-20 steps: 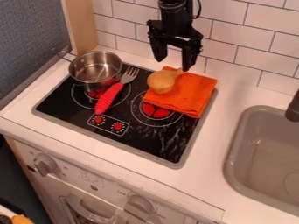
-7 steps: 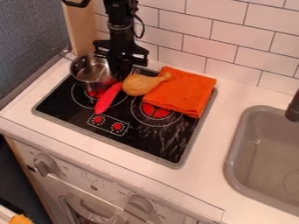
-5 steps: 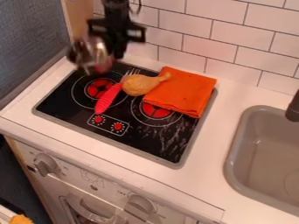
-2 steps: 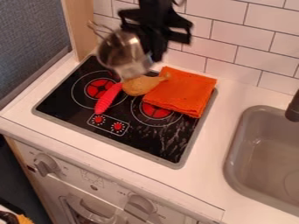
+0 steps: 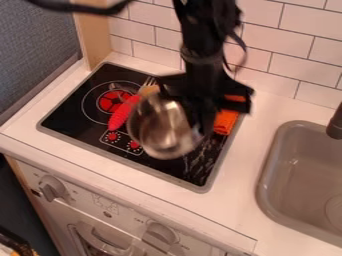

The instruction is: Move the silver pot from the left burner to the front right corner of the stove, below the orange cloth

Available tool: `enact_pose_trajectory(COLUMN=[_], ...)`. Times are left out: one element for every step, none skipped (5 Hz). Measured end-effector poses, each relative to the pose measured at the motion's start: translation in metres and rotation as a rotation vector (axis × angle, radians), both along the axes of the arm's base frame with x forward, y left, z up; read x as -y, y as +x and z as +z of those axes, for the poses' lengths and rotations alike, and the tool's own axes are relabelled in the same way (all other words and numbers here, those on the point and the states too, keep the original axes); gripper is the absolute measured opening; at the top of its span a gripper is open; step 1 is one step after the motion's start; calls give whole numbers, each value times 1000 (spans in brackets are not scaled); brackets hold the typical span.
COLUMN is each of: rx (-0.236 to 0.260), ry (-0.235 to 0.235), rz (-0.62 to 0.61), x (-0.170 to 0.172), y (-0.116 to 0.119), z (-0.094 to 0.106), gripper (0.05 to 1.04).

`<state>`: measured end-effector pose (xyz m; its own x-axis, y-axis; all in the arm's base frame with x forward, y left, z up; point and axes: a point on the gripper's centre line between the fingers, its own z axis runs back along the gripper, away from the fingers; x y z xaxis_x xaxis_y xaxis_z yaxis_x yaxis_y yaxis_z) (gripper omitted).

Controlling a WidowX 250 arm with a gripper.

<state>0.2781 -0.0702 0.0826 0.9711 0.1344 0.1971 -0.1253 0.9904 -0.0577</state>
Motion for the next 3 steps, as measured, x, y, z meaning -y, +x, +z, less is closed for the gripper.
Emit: enact_pose_trajectory(rx=[-18,-69,-69], ry=[-18,-7,-13], rz=[36,2,2], x=[7,17,21], y=[1,8,23], z=[-16,-37,-45], gripper=[85,85,119])
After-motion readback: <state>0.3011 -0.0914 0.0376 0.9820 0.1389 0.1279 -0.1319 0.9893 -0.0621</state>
